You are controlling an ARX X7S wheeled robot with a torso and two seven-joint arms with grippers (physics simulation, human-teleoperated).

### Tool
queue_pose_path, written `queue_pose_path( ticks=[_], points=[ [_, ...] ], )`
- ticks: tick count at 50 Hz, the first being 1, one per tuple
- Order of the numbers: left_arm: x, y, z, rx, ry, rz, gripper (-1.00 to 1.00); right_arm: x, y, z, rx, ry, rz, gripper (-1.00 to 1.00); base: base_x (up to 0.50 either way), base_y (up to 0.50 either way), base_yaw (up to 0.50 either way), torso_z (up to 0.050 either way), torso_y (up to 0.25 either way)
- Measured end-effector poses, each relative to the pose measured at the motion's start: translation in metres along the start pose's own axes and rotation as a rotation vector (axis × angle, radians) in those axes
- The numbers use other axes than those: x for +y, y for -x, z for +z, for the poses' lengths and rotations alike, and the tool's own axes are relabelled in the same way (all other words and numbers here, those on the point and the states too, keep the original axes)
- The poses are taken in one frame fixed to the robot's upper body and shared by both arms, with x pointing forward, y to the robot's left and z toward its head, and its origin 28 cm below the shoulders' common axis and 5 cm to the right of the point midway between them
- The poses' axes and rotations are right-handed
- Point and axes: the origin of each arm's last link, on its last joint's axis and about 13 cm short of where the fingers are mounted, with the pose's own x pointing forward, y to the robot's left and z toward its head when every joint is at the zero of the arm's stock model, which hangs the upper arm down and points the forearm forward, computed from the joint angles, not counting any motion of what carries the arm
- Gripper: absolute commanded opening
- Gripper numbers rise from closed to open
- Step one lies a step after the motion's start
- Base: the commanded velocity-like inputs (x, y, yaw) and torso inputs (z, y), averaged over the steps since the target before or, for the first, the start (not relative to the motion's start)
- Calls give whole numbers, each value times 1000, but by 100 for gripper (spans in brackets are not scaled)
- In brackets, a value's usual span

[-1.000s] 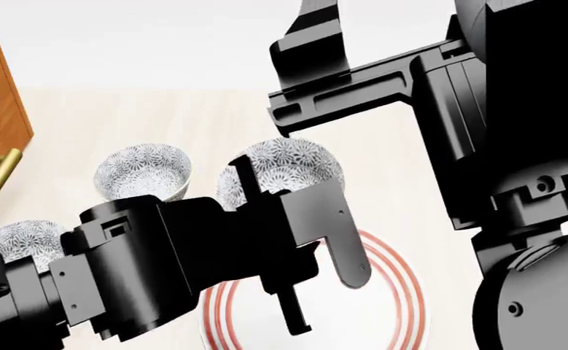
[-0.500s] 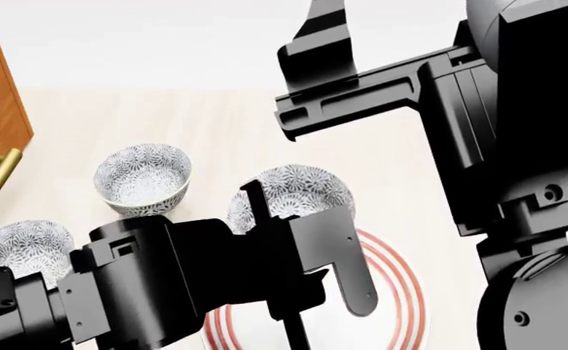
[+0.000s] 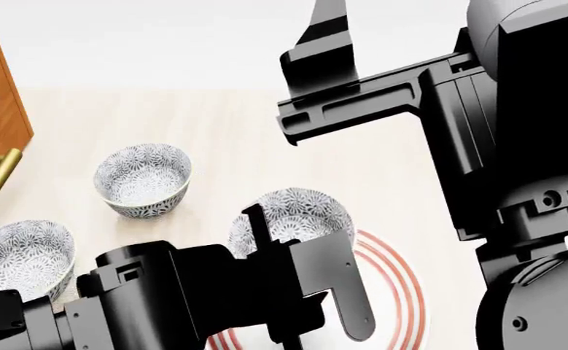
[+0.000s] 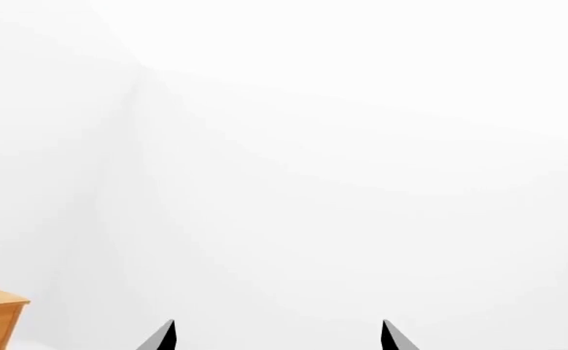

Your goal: Put the bowl at the front on the plate.

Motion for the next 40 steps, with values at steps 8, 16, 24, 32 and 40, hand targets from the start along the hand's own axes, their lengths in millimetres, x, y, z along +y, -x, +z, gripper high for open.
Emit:
queue_pose_path(
  ticks=[8,16,24,32,40],
  points=[
    [-4,-2,-2,0,-5,-5,-100,0,1,-1,1,-1,-3,100,0,0,0,0,1],
    [-7,-3,-3,-1,-7,-9,-100,0,2,-2,1,-3,-6,100,0,0,0,0,0],
    [-10,-4,-4,-1,-11,-13,-100,0,3,-2,1,-4,-9,100,0,0,0,0,0],
    [-13,-5,-4,0,-14,-18,-100,0,3,-2,0,-5,-12,100,0,0,0,0,1],
    [-16,-6,-5,3,-19,-24,-100,-1,4,-3,0,-6,-15,100,0,0,0,0,0]
  ],
)
